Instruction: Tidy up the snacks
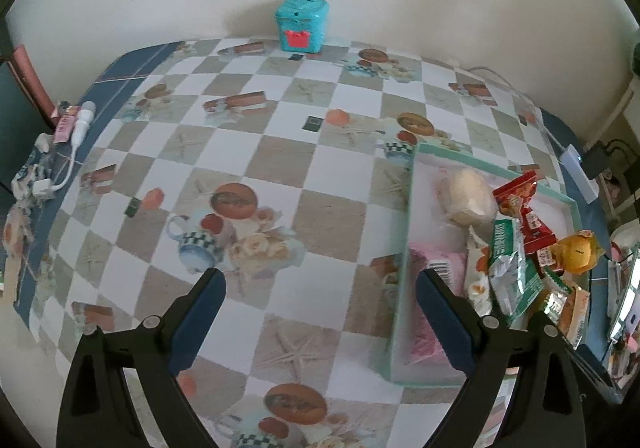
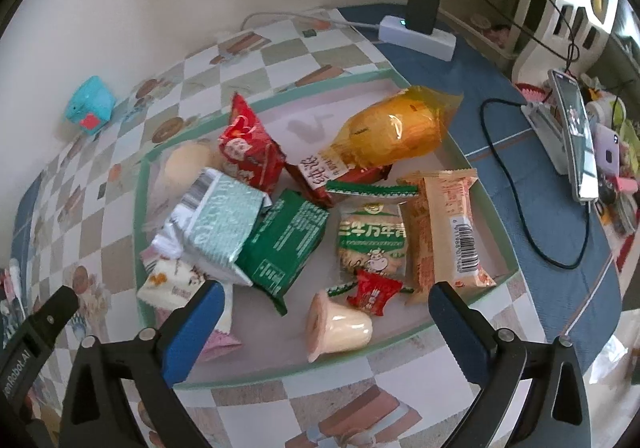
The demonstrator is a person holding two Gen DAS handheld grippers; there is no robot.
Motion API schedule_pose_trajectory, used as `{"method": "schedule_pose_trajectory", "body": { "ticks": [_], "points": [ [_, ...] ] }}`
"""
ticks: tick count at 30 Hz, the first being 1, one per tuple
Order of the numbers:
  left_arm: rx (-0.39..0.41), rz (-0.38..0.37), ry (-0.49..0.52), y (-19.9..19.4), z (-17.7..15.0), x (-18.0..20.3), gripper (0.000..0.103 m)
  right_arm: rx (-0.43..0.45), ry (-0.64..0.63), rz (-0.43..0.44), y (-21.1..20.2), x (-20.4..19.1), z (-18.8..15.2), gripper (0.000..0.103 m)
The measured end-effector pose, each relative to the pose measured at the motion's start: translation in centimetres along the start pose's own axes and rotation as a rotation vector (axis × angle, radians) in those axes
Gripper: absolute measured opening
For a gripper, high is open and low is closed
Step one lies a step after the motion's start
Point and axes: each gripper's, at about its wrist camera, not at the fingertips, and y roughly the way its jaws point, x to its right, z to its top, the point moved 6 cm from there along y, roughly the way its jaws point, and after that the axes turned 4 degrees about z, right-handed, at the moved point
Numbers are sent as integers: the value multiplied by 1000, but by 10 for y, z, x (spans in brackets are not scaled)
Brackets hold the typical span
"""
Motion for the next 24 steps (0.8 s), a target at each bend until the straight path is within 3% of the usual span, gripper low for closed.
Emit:
{"method": "schedule_pose_trajectory", "body": {
  "ticks": [5,12,24],
  "points": [
    [6,91,10,-6,-5,-19,96,28,-37,4,-10,-11,-5,103],
    [4,54,-60,-17,-17,-47,96,34,-76,3,-18,-15,-18,103],
    [38,124,4,-34,-39,-69,96,46,-113,-10,-28,-20,-35,103]
  ]
}}
